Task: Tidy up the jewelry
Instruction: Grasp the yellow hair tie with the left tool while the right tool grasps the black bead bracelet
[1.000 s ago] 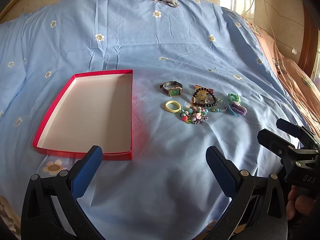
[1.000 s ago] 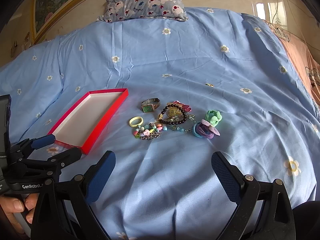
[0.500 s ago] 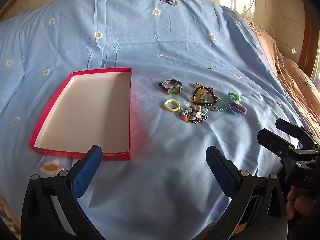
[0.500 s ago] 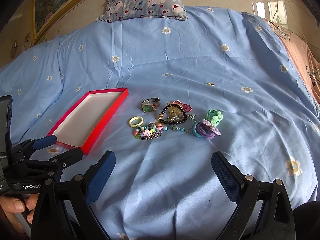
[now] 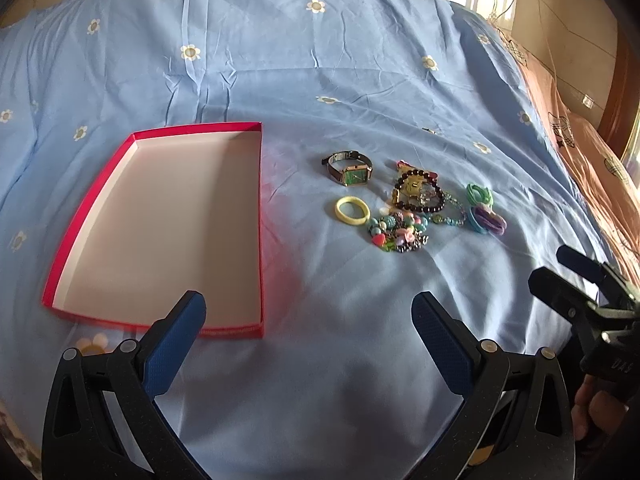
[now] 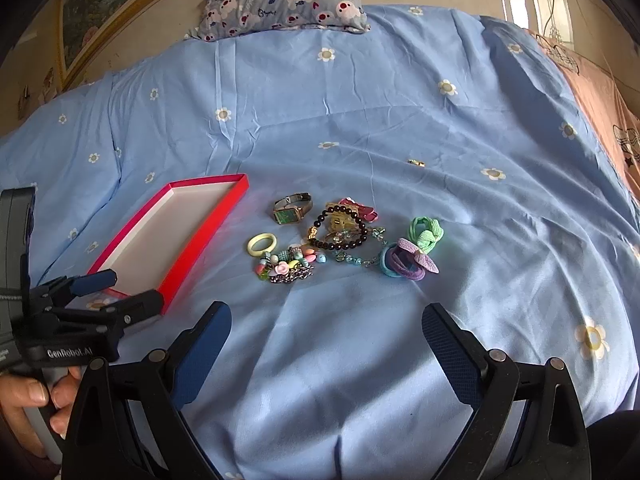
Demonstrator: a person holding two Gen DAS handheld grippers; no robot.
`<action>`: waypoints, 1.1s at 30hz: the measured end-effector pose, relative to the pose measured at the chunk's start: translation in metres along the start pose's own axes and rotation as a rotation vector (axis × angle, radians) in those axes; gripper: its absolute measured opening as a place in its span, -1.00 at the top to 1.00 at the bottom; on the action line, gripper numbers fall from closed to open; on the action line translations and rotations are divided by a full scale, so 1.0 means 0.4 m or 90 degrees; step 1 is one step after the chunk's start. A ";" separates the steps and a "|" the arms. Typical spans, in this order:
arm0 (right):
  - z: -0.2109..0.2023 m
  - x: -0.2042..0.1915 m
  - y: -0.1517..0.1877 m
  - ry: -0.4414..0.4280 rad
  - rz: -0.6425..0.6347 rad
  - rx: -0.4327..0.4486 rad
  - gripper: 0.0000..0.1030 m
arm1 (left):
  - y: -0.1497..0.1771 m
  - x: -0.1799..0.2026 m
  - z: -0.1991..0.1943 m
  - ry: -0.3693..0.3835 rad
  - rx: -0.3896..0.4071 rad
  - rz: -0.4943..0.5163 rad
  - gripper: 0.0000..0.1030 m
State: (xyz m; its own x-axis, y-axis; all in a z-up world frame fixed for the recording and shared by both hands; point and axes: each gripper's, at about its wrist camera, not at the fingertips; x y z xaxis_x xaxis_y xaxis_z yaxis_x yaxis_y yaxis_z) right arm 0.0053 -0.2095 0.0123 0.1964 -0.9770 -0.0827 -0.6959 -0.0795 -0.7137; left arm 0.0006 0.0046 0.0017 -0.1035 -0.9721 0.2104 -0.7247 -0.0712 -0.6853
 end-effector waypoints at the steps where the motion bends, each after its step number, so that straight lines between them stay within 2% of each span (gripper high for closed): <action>1: 0.004 0.004 -0.003 -0.002 0.002 -0.002 -0.88 | -0.007 -0.002 0.004 0.002 -0.001 0.000 -0.95; 4: 0.020 0.011 -0.016 -0.010 0.006 -0.009 -0.85 | -0.032 -0.008 0.020 0.005 -0.008 0.004 -0.88; 9: 0.053 0.025 -0.049 -0.015 0.016 -0.018 -0.56 | -0.076 -0.012 0.051 0.006 -0.019 0.018 -0.71; 14: 0.096 0.038 -0.085 -0.018 0.031 -0.036 -0.14 | -0.118 -0.009 0.089 0.006 -0.033 0.037 -0.58; 17: 0.120 0.043 -0.107 -0.020 0.034 -0.042 -0.01 | -0.140 -0.010 0.117 0.008 -0.045 0.040 -0.49; 28: 0.242 0.049 -0.171 -0.022 0.035 -0.081 0.17 | -0.202 -0.025 0.251 0.017 -0.106 0.056 -0.25; 33: 0.308 0.045 -0.187 -0.021 0.028 -0.106 0.29 | -0.214 -0.029 0.298 0.031 -0.129 0.060 -0.24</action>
State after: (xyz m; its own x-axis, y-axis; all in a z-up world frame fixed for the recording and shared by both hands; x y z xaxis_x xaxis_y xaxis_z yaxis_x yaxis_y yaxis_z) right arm 0.1460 -0.1968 -0.0212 0.1844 -0.9733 -0.1363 -0.8088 -0.0715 -0.5838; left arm 0.1449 -0.0045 -0.0250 -0.2060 -0.9601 0.1889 -0.8321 0.0703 -0.5502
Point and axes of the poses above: each gripper's, at about its wrist camera, not at the fingertips, and z roughly the way its jaws point, x to its right, y to its underside, and after that the axes turned 11 degrees about y, right-handed
